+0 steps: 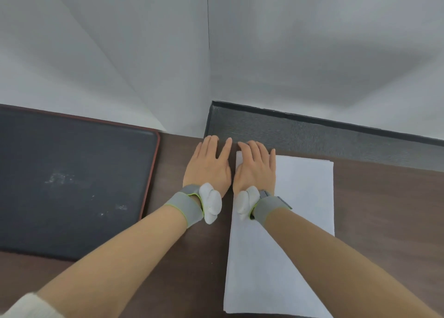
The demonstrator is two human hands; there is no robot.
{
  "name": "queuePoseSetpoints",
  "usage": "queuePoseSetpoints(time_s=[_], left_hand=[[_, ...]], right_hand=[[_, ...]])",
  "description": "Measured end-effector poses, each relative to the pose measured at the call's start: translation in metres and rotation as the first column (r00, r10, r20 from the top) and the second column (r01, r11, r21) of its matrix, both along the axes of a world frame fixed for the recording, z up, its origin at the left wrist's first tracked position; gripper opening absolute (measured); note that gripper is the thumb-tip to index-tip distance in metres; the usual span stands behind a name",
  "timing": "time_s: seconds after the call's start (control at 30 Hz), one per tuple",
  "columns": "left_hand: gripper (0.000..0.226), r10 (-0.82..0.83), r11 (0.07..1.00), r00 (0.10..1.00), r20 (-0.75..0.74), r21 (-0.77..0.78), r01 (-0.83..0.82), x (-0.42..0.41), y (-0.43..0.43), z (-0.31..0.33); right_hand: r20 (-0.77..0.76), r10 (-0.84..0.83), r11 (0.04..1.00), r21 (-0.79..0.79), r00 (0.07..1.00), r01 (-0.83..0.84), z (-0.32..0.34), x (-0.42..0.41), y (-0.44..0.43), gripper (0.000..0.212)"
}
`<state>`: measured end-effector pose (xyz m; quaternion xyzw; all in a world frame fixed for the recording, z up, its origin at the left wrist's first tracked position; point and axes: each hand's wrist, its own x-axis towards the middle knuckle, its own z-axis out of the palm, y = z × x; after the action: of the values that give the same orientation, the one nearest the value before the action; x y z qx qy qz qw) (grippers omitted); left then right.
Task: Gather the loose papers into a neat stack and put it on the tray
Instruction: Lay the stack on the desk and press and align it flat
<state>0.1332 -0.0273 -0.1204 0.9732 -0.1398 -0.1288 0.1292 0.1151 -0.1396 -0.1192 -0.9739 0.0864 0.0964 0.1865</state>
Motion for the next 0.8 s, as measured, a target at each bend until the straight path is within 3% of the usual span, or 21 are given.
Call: queuePoseSetpoints(time_s=[0.2,0.5,0.73,0.8], left_hand=[[0.053,0.034,0.999,0.998,0.054,-0.029,-0.032,0.000,0.000,0.001],[0.053,0.031,1.000,0.999,0.022,0.004,-0.031,0.001,0.002,0.004],[0.052,0.010,1.000,0.999,-0.047,0.006,-0.009,0.003,0.005,0.011],[0.052,0.021,1.000,0.997,-0.069,0.002,-0.021,0.003,0.004,0.013]], right_hand=[[0.028,0.015,1.000,-0.004,0.999,-0.015,0.001,0.001,0.000,0.052],[-0.027,0.029,1.000,0.003,0.999,-0.029,0.007,0.004,0.000,0.048],[-0.088,-0.001,0.996,0.090,0.996,0.009,0.014,0.006,-0.003,0.044],[-0.074,-0.053,0.982,0.179,0.996,0.066,0.017,0.006,-0.005,0.042]])
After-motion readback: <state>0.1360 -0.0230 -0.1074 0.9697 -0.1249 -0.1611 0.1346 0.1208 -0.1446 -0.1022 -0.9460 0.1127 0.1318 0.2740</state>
